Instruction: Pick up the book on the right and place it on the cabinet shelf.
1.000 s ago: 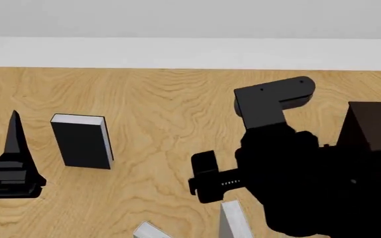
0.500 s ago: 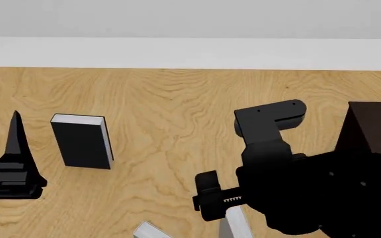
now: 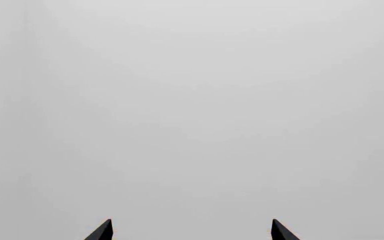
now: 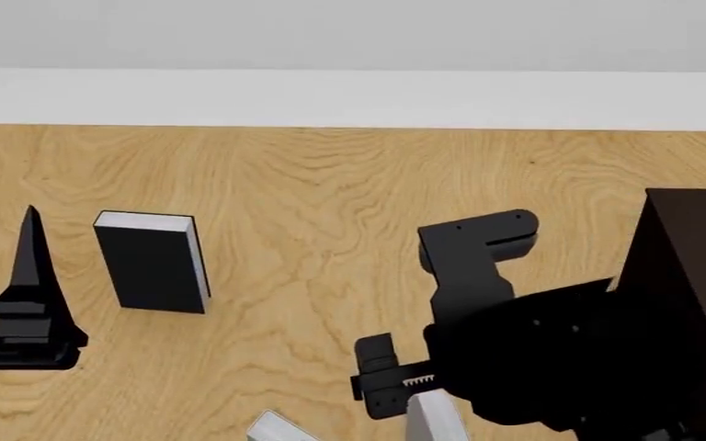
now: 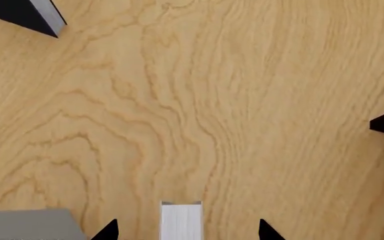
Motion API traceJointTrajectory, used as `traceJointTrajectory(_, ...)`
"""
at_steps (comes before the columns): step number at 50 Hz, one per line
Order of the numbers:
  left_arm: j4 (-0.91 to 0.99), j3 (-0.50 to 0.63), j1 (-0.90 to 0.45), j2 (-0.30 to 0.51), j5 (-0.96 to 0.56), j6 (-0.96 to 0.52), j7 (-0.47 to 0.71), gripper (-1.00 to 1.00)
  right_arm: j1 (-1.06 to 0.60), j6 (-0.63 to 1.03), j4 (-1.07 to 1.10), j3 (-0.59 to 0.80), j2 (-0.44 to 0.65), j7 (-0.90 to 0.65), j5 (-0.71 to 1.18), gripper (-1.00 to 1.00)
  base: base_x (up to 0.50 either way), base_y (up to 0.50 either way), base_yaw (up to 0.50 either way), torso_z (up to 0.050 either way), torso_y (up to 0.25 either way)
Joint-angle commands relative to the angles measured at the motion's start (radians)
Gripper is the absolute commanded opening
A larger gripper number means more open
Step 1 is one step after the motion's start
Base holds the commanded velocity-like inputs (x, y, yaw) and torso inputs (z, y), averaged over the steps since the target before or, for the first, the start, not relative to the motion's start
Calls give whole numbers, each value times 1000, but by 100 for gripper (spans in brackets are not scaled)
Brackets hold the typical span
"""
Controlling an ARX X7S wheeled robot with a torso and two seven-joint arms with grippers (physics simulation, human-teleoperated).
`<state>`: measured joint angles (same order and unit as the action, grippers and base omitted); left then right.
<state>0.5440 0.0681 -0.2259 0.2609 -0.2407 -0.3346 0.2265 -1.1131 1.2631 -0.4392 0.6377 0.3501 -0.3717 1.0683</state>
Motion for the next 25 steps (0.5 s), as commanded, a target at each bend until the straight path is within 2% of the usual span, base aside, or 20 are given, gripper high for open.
traceJointTrajectory(1,1,4,0,5,-7,1,4,100,16,-62,-62,57,-20,76,-44,100,0,0,0,0,0)
traceJointTrajectory(25,-14,16,-3,13,-6,11,16,100,56,-167,-173,107,-44,165,-100,100,0,0,0,0,0)
